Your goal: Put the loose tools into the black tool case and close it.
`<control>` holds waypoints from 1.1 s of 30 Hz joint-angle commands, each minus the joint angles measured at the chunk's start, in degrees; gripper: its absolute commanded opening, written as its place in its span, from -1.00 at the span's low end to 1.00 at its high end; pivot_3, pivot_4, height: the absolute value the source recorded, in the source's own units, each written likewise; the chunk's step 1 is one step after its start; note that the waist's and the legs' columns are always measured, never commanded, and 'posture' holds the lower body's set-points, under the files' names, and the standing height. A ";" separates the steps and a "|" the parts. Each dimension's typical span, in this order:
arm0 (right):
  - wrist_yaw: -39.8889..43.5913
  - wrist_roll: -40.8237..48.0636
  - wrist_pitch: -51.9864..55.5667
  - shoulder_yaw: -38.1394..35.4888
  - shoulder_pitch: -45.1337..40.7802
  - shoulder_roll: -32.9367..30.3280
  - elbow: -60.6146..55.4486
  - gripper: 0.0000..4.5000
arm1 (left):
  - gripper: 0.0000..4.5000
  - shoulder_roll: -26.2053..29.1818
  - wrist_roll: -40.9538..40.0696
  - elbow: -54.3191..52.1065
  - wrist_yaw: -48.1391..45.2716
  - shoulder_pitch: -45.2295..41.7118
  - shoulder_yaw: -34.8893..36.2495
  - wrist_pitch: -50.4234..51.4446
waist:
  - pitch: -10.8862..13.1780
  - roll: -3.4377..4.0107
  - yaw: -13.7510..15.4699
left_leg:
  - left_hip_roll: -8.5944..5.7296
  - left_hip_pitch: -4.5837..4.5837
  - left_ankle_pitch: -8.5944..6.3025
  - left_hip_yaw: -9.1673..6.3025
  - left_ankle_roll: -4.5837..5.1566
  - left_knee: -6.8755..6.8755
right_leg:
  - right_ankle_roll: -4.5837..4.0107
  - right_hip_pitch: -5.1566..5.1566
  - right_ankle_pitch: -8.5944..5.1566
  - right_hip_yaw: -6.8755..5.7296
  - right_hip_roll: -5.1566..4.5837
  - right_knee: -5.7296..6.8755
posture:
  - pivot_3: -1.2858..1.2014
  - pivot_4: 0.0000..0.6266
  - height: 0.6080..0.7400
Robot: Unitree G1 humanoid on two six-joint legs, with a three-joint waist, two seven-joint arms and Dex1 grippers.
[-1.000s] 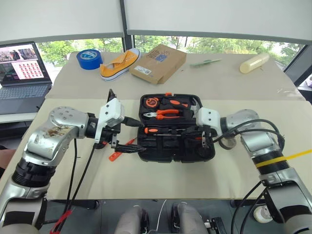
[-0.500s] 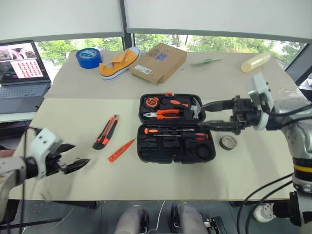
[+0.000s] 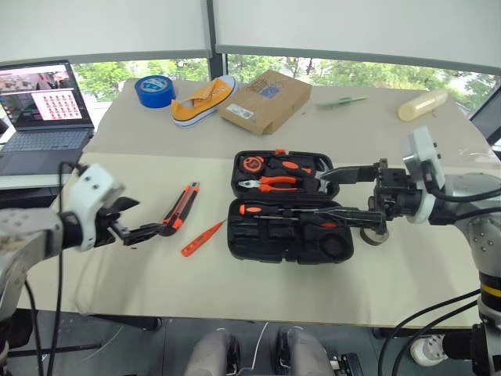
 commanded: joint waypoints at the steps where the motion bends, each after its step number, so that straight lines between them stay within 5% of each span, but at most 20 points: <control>1: -2.06 0.89 -1.32 -1.09 0.59 0.30 -3.01 0.99 | 1.00 0.49 1.85 0.44 -0.65 -7.12 -10.96 2.92 | 0.01 -0.02 -0.26 | 0.02 0.02 0.01 0.02 -0.01 -0.02 | 0.00 0.01 0.00 0.01 0.06 0.00 | 0.03 -0.52 0.87; 8: -5.34 1.32 -1.33 -1.22 1.81 1.31 -5.13 0.99 | 1.00 -3.28 10.65 8.59 1.67 -18.58 -28.21 4.32 | 0.03 -0.05 0.02 | 0.04 0.02 0.10 0.02 -0.14 -0.02 | 0.00 -0.02 -0.04 0.05 0.21 -0.01 | 0.03 -0.52 0.87; 13: -6.87 1.94 -1.12 -2.28 3.59 1.43 -6.30 0.99 | 1.00 -6.64 10.15 9.06 0.65 -19.52 -30.64 5.75 | 0.04 -0.07 0.08 | 0.05 -0.06 0.10 -0.02 -0.12 0.00 | 0.00 -0.04 -0.04 0.07 0.19 -0.01 | 0.03 -0.52 0.87; 25: -7.00 1.68 -2.68 -4.87 6.41 -1.26 -4.62 1.00 | -0.80 -5.88 14.90 12.89 0.20 -14.66 -30.97 1.93 | 0.04 -0.09 0.10 | 0.06 0.22 0.10 -0.07 -0.10 0.03 | 0.03 0.19 -0.07 0.16 0.05 0.00 | 0.03 -0.52 0.87; 29: -6.72 2.57 -2.52 -6.54 7.51 -2.62 -3.65 1.00 | -0.82 -6.55 11.76 13.06 -1.03 -16.80 -25.80 5.14 | 0.04 -0.10 0.01 | 0.12 0.21 0.10 -0.08 -0.10 0.04 | 0.02 0.17 -0.07 0.37 -0.02 0.04 | 0.03 -0.52 0.87; 33: -5.83 5.16 0.79 -8.31 11.94 -4.50 -5.24 1.00 | -0.82 -1.68 15.19 16.58 -4.72 -23.66 -26.79 1.04 | 0.12 -0.23 0.07 | 0.13 0.07 0.11 -0.08 -0.10 0.06 | 0.01 0.03 -0.08 0.35 0.03 0.09 | 0.03 -0.52 0.87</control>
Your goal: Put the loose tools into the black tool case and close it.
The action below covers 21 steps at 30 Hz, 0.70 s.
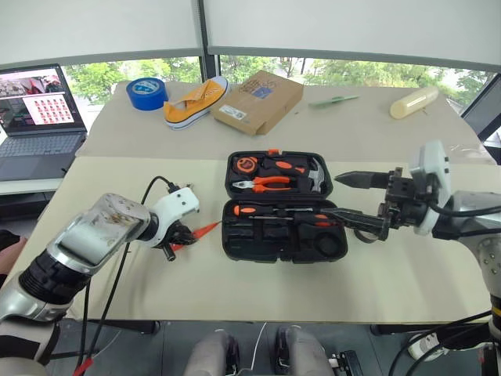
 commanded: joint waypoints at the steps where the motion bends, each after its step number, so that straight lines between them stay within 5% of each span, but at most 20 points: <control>1: 0.83 4.25 3.49 -3.57 2.94 -2.28 -2.56 1.00 | -0.82 4.77 5.19 3.26 -2.87 -7.00 -0.62 -5.93 | 0.06 -0.09 0.10 | 0.00 -0.08 0.00 -0.01 -0.01 0.02 | -0.01 -0.03 0.00 -0.07 0.02 -0.01 | 0.03 -0.52 0.87; 9: -0.72 1.70 0.87 -3.13 5.91 -2.91 -3.45 1.00 | -0.82 -8.98 11.43 12.85 -11.66 -16.56 -5.82 -32.43 | 0.05 -0.10 1.46 | -0.09 -0.26 -0.06 -0.01 0.25 0.36 | 0.00 0.07 0.02 -0.18 -0.06 -0.05 | 0.03 -0.52 0.87; 21: -3.57 1.41 -0.32 -2.82 9.93 -0.81 -6.79 1.00 | -0.82 -23.16 16.31 22.11 -21.56 -23.43 -13.88 -31.43 | 0.06 -0.12 1.49 | -0.08 -0.52 -0.11 -0.04 0.36 0.71 | 0.18 -0.01 -0.03 -0.39 0.06 0.04 | 0.03 -0.52 0.87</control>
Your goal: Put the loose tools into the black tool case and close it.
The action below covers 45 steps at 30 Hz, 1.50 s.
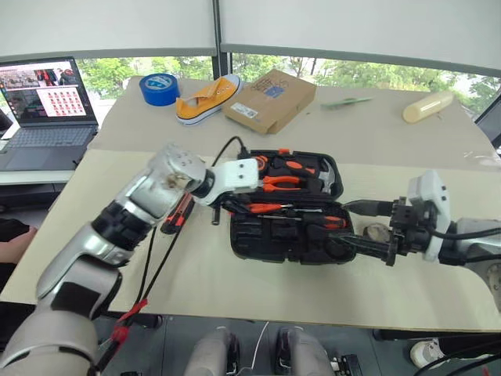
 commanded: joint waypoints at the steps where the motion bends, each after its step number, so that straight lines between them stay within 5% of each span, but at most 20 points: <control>1: -1.12 0.29 -1.44 -1.42 0.19 0.33 -1.96 1.00 | -0.82 -1.19 1.89 0.84 -2.37 -2.29 -1.34 1.15 | 0.00 0.00 -0.11 | 0.00 -0.01 -0.01 0.00 0.01 0.01 | 0.00 -0.01 0.01 0.00 0.00 0.00 | 0.03 -0.52 0.87; 17: -4.11 -0.01 -3.02 -1.98 2.58 1.90 -3.00 1.00 | -0.82 -7.52 8.96 11.33 -5.31 -3.43 -4.46 -1.15 | -0.01 0.00 -0.11 | 0.04 -0.05 -0.04 -0.12 0.08 0.10 | -0.08 0.00 0.06 0.07 -0.05 0.04 | 0.03 -0.52 0.87; 24: -5.18 0.45 -3.40 -2.59 3.90 2.25 -3.59 1.00 | 0.49 -6.10 7.02 8.43 -7.85 -3.65 -0.62 -0.58 | -0.01 -0.01 -0.07 | 0.04 -0.08 -0.06 -0.13 0.12 0.13 | -0.09 -0.02 0.06 0.09 -0.08 0.06 | 0.03 -0.52 0.87; 26: -5.24 0.63 -3.35 -2.80 4.37 2.25 -3.83 1.00 | 0.74 -4.71 4.32 5.53 -9.03 -3.24 2.55 0.14 | 0.00 -0.01 -0.12 | 0.04 -0.08 -0.06 -0.15 0.12 0.15 | -0.09 -0.03 0.07 0.10 -0.10 0.07 | 0.03 -0.52 0.87; 29: -5.28 0.71 -3.28 -3.13 5.25 2.36 -4.10 1.00 | 0.74 -2.43 -0.17 0.84 -9.06 -1.03 8.48 2.38 | -0.01 0.00 -0.23 | 0.06 -0.15 -0.06 -0.15 0.12 0.15 | -0.11 -0.15 0.08 0.14 -0.12 0.09 | 0.03 -0.52 0.87; 34: -4.88 0.55 -3.53 -3.43 5.80 2.14 -3.71 1.00 | 0.07 -1.33 -4.51 -3.27 -6.52 6.17 14.72 0.22 | -0.02 0.01 -0.24 | 0.05 -0.12 -0.06 -0.15 0.12 0.16 | -0.11 -0.11 0.08 0.12 -0.11 0.09 | 0.03 -0.52 0.87; 40: -5.01 0.31 -3.21 -2.66 4.34 1.86 -2.49 1.00 | -0.92 -6.49 -4.79 -0.25 1.09 12.76 17.45 -6.19 | -0.01 0.00 0.13 | 0.02 -0.12 -0.06 -0.19 0.12 0.21 | -0.06 0.00 0.11 0.07 -0.12 0.03 | 0.03 -0.52 0.87; 45: -4.91 0.60 -2.28 -2.28 3.66 1.57 -2.35 1.00 | -0.99 -10.98 -3.56 4.50 6.45 15.43 17.62 -10.27 | -0.01 0.00 -0.03 | 0.03 -0.07 -0.06 -0.19 0.13 0.19 | -0.07 0.05 0.13 0.07 -0.10 0.02 | 0.03 -0.52 0.87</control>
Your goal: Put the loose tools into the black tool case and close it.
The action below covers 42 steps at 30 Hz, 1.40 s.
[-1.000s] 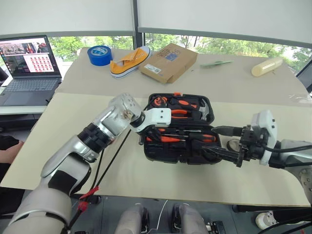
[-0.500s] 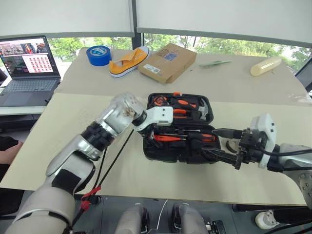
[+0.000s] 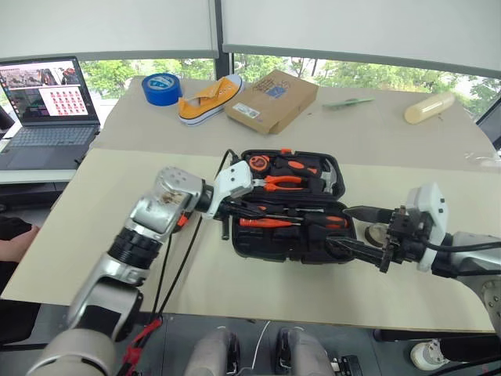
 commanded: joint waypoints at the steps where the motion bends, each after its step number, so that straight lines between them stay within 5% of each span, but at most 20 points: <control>1: -0.10 0.54 -0.07 -0.94 -0.49 -0.74 -0.59 1.00 | -0.99 -0.60 -0.01 0.65 1.69 0.30 0.84 -1.85 | 0.00 0.00 -0.08 | 0.00 0.00 0.00 0.00 0.00 0.00 | 0.00 -0.01 0.00 0.00 0.00 0.02 | 0.03 -0.52 0.87; 19: -1.73 1.07 0.94 -0.68 -0.21 0.08 -1.24 1.00 | -0.99 0.50 5.01 5.90 1.87 3.45 -3.99 -9.62 | -0.18 -0.01 0.00 | 0.01 0.24 -0.02 0.01 0.01 -0.01 | -0.02 0.19 0.01 0.04 -0.16 0.00 | 0.03 -0.52 0.87; 26: -1.74 1.18 -0.20 0.39 -2.37 0.37 -1.19 1.00 | -0.99 5.27 -5.65 -7.84 2.06 4.61 7.24 2.24 | -0.17 -0.02 -0.60 | 0.04 0.12 -0.01 0.00 0.01 -0.01 | -0.04 0.02 0.02 0.05 -0.33 0.03 | 0.03 -0.52 0.87; 31: -0.17 2.39 0.37 2.81 -7.23 0.47 0.75 1.00 | -0.99 13.18 -17.57 -25.13 6.00 13.28 21.93 19.42 | -0.17 -0.01 -1.76 | 0.04 0.14 -0.01 -0.01 0.00 -0.09 | -0.03 0.02 0.02 0.04 -0.33 0.00 | 0.03 -0.52 0.87; 42: 6.39 0.78 -0.76 11.11 -19.82 2.05 7.37 1.00 | 0.79 19.18 -16.03 -36.68 22.30 44.90 48.79 26.89 | -0.14 -0.02 -1.47 | 0.02 0.27 -0.05 -0.04 -0.08 -0.15 | 0.00 0.11 -0.01 0.06 -0.43 -0.08 | 0.03 -0.52 0.87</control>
